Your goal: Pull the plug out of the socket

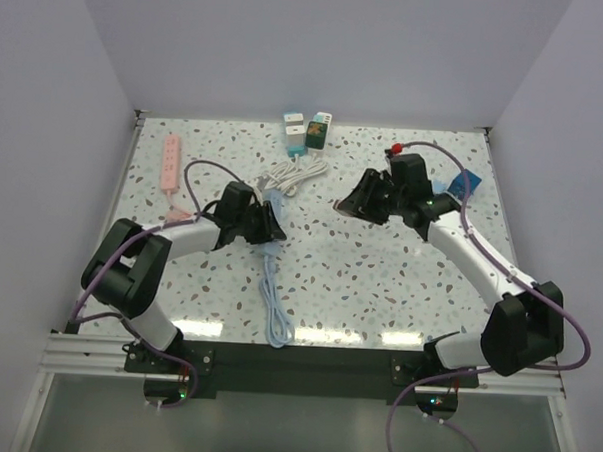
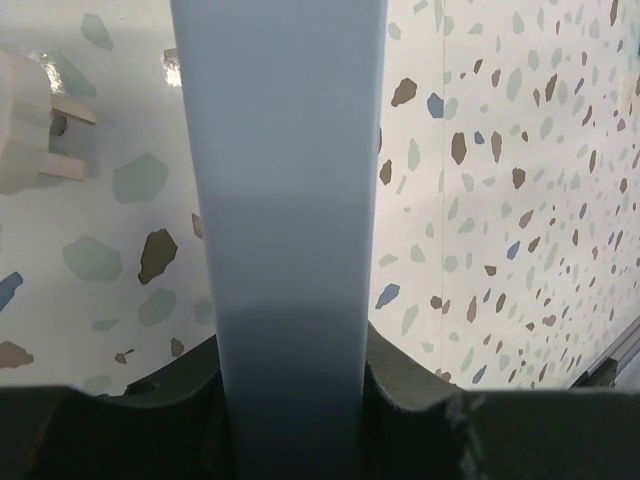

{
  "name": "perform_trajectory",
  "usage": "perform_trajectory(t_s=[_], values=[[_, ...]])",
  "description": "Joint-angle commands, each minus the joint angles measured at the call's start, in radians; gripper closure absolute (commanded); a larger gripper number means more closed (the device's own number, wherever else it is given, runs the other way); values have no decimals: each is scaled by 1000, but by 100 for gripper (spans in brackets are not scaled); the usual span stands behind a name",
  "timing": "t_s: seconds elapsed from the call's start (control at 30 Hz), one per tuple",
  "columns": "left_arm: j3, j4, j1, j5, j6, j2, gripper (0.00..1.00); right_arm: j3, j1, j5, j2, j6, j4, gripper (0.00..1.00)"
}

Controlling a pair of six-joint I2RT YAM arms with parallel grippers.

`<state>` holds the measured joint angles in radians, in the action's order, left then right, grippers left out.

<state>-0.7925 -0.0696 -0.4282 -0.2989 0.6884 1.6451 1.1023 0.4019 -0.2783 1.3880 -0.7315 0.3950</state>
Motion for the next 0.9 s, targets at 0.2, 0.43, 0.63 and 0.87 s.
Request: perform_trajectory(t_s=[0.2, 0.43, 0.63, 0.87], values=[[-169, 241, 118, 96, -124, -215, 100, 7, -317, 396, 129, 12, 136, 100], [-182, 372, 390, 76, -220, -278, 100, 129, -429, 456, 307, 0, 214, 100], [-185, 376, 546, 30, -257, -254, 100, 211, -501, 553, 374, -19, 243, 100], [-266, 381, 651, 34, -308, -102, 100, 320, -545, 587, 471, -22, 256, 100]])
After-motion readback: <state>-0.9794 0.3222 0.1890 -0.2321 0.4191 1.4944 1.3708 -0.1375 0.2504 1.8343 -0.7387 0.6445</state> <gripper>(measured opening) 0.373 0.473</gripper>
